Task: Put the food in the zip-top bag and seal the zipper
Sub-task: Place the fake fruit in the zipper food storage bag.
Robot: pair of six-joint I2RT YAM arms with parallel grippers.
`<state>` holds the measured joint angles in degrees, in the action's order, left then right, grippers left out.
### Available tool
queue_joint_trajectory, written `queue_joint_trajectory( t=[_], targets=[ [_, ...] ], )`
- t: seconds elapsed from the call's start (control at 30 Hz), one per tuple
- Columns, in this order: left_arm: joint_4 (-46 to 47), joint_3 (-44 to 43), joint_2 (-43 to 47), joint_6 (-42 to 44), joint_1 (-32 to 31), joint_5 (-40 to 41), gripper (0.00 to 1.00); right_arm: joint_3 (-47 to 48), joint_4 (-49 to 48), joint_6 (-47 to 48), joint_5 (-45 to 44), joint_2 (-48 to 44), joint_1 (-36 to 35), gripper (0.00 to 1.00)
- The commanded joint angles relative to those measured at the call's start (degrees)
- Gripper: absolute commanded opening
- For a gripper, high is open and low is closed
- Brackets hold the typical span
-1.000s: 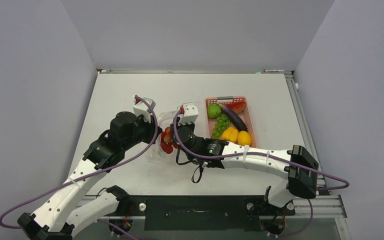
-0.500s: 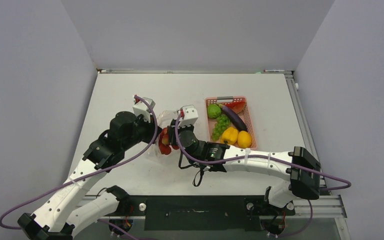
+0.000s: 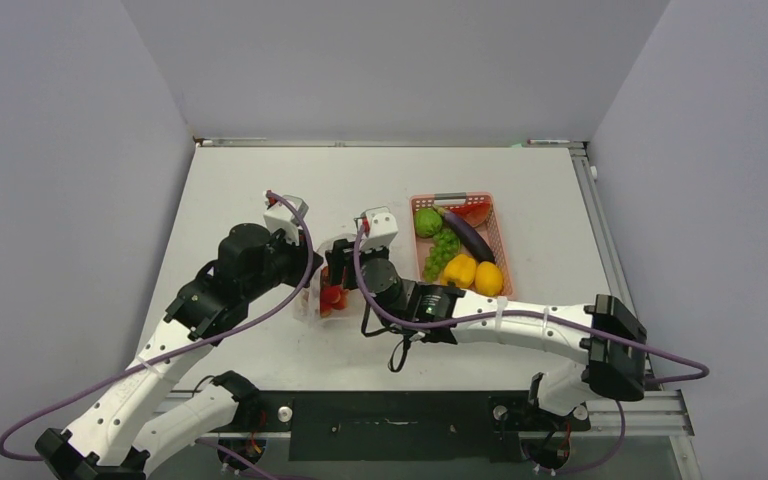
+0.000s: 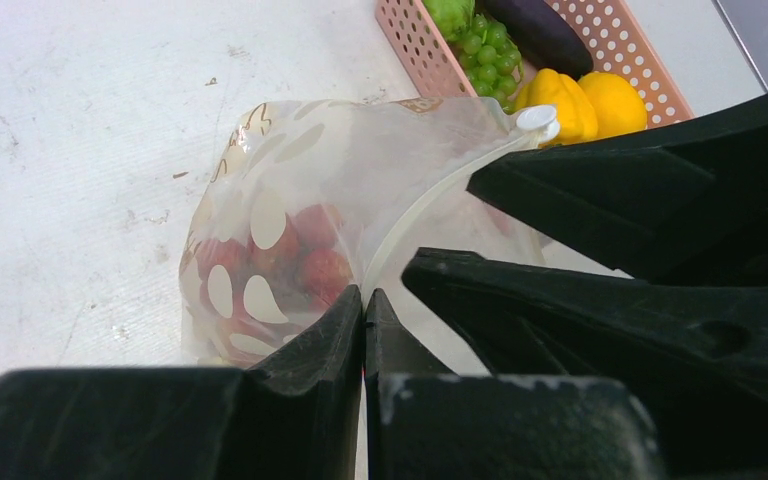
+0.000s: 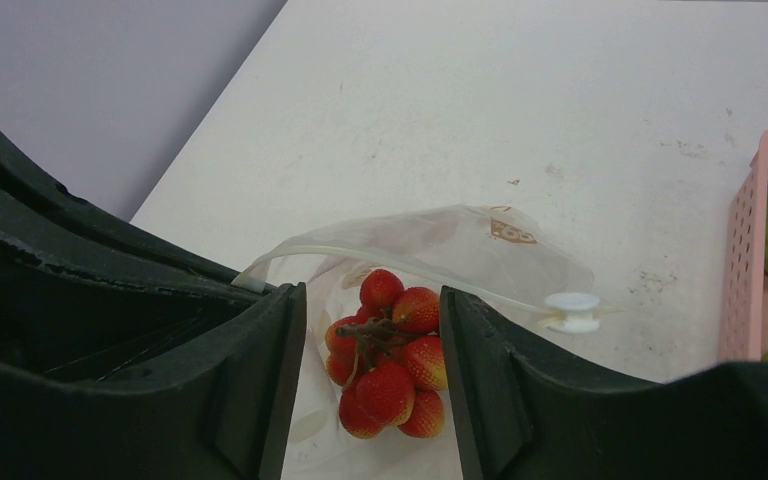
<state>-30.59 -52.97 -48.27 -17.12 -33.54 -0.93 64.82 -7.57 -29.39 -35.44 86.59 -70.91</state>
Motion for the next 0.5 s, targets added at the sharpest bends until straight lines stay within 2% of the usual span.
queue_joint_trajectory(
  t=[0.0, 0.47],
  targets=[
    [3.3, -0.4, 0.7, -0.4, 0.5, -0.6, 0.0, -0.7, -1.1, 0.9, 0.2, -6.7, 0.3, 0.52],
    [2.9, -0.4, 0.2, -0.4, 0.8, 0.5, 0.0, -5.7, 9.3, 3.3, -0.2, -17.9, 4.9, 0.56]
  ],
)
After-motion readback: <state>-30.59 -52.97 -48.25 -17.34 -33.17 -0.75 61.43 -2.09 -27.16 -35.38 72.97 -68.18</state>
